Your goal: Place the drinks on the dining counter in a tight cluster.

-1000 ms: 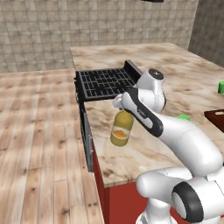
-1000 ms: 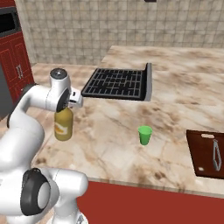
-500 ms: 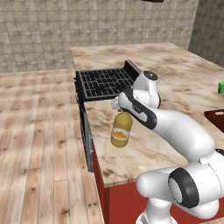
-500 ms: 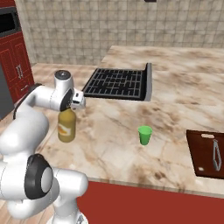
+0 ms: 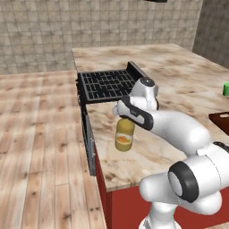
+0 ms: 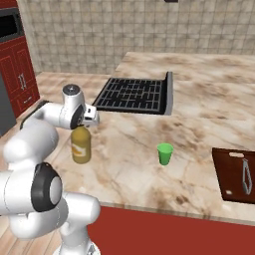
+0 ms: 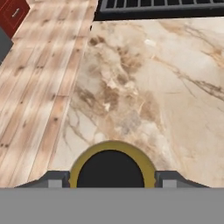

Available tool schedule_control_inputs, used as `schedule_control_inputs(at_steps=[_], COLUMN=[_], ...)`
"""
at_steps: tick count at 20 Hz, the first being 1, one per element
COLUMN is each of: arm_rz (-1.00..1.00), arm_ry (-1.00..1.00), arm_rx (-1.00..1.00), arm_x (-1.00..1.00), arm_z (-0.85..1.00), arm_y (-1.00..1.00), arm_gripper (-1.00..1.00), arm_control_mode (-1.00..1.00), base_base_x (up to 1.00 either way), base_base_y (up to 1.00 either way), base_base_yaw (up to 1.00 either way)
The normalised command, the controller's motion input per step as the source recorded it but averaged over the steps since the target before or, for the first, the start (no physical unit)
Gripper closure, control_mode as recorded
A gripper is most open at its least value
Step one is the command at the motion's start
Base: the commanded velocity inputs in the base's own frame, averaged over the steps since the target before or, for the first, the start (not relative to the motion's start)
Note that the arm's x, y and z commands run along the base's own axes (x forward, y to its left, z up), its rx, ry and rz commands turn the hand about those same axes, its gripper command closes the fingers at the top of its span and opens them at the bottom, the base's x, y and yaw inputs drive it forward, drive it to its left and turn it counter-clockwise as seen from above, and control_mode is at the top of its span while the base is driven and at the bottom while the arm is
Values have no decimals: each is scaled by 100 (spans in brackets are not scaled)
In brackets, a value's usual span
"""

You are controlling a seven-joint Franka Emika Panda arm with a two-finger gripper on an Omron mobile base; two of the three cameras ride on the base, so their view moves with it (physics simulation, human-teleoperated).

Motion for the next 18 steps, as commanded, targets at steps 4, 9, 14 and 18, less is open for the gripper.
schedule_control_inputs(at_steps=[4, 9, 14, 18], arm_rz=[0, 0, 0, 0], arm_ry=[0, 0, 0, 0], arm_rx=[-4, 0, 0, 0], arm_x=[19, 18, 9, -1], arm_z=[-17, -21, -23, -24], arm_y=[-1, -3, 0, 0], arm_gripper=[100, 100, 100, 100], arm_control_mode=[-100, -100, -100, -100], base_base_x=[0, 0, 0, 0], base_base_y=[0, 0, 0, 0], base_base_yaw=[0, 0, 0, 0])
